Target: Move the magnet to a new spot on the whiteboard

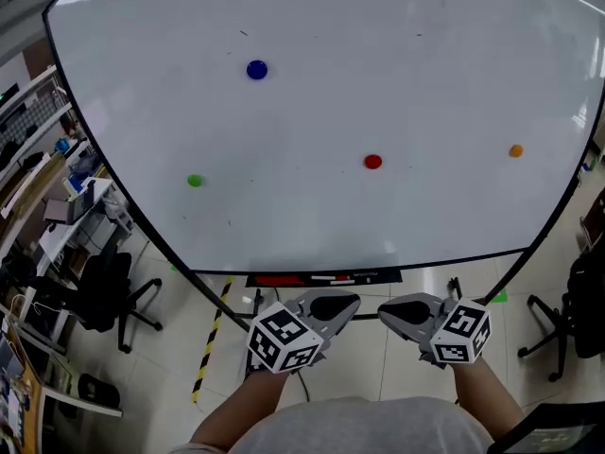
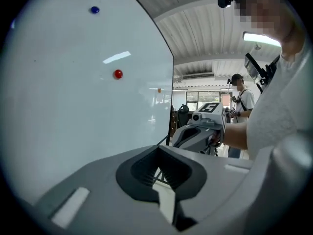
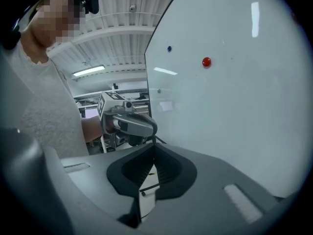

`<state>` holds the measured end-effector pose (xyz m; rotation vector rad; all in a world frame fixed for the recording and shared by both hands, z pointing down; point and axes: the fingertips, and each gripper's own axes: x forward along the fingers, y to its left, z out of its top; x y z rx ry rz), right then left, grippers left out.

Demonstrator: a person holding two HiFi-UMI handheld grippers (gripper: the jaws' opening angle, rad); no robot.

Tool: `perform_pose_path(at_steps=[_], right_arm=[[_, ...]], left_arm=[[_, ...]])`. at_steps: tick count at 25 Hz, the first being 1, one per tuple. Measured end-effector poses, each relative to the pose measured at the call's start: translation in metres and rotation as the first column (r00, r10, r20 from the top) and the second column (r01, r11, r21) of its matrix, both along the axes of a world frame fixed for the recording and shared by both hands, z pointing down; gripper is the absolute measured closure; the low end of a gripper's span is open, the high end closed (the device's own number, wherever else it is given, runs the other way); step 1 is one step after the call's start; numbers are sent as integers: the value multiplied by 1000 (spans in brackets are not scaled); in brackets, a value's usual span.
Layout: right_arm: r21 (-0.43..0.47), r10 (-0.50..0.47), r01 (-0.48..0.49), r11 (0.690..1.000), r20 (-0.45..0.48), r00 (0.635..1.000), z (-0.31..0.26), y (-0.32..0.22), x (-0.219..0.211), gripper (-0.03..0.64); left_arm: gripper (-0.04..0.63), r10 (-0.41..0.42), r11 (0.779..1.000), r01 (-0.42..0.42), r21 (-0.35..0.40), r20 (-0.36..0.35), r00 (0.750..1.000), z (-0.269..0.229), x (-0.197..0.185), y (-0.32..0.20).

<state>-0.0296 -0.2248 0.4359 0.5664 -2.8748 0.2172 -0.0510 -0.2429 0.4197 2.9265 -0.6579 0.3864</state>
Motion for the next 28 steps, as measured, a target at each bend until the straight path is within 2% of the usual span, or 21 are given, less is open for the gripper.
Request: perform_pose_path(at_steps=[3, 8, 14, 19, 23, 26, 28], right_arm=[[-17, 9, -9, 1000, -11, 1000, 6, -25, -11, 611], [-26, -19, 18, 999, -36, 999, 12, -33, -12, 606], [3, -103, 103, 995, -39, 994, 8, -34, -14, 596], [154, -119, 127, 980, -59, 991, -24, -33, -11, 581], [298, -76, 108, 948, -118, 990, -56, -41, -4, 530], [430, -11, 74, 900, -146, 989, -92, -55, -5, 490], [530, 47, 52, 846, -171, 984, -114, -69, -6, 477]], left_arm=[[618, 28, 999, -29, -24, -9, 1000, 7, -7, -26], [618, 44, 998, -45, -38, -20, 999, 11, -7, -43], [618, 46, 998, -46, -36, 2, 999, 7, 1, -43], [617, 15, 999, -15, -31, -1, 1000, -4, 4, -37], [618, 0, 999, -1, -36, -5, 1000, -8, 6, -31], [617, 2, 999, -3, -50, -28, 1000, -12, 6, -25], [618, -5, 998, 2, -59, -42, 999, -13, 3, -21]])
